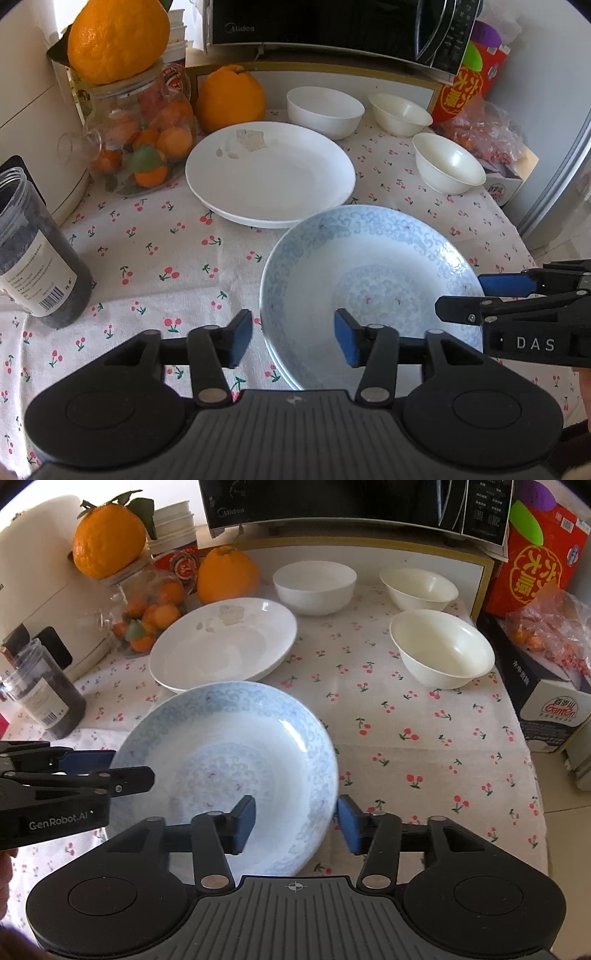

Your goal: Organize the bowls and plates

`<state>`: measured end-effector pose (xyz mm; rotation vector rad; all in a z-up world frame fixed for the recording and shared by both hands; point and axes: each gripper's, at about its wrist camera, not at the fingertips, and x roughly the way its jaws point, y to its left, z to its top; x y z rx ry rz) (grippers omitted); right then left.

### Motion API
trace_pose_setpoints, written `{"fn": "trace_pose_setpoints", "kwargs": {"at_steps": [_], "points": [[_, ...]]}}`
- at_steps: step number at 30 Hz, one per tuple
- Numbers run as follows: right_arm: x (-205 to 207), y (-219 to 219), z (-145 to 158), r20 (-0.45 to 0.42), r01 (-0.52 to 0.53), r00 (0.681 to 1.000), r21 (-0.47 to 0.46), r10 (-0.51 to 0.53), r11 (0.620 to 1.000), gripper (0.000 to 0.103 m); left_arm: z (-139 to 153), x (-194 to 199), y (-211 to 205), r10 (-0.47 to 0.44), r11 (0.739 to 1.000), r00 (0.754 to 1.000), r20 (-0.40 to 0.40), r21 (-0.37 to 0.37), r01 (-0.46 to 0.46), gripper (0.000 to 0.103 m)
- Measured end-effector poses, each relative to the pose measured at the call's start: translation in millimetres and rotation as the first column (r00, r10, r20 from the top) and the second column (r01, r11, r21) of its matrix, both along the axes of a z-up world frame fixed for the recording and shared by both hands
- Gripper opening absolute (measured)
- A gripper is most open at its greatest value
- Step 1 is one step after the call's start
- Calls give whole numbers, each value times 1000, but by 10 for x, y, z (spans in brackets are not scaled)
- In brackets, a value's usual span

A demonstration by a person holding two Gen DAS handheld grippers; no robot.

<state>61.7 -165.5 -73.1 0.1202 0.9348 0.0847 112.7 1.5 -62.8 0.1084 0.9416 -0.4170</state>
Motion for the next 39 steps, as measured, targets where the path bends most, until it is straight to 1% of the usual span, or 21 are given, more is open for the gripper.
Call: {"fn": "trace_pose_setpoints", "kwargs": {"at_steps": [2,4,6,9,15,19,23,28,33,37,39], "points": [[2,3,5,0,-4,1000,3,4,1000,54,1,8,6,7,1000,1000,-3,0,-7,55],[1,5,16,2,-8,1000,10,8,1000,57,4,13,19,16,1000,1000,-4,-3,-16,63],[-1,6,34,6,-12,1000,15,12,1000,65,13,20,29,25,1000,1000,-1,-4,-25,68],[-2,5,61,15,-12,1000,19,12,1000,72,31,34,44,38,999,999,4,-7,-38,74],[25,-54,130,31,14,999,40,-15,999,79,104,80,64,78,996,997,13,-36,-77,84],[86,-107,193,47,49,998,61,-52,997,81,173,148,84,128,989,992,18,-74,-126,91],[197,-150,263,63,89,993,94,-95,992,84,216,246,113,190,975,982,11,-115,-188,94],[368,-193,306,61,135,987,152,-146,979,86,211,385,147,264,955,964,7,-144,-261,98],[552,-228,281,50,176,981,186,-189,967,89,152,539,181,318,936,948,-14,-152,-316,102],[702,-251,220,35,197,977,211,-209,958,94,72,654,202,366,916,930,-37,-159,-367,102],[783,-256,172,26,210,975,218,-221,953,95,26,713,205,386,907,921,-50,-161,-389,102]]}}
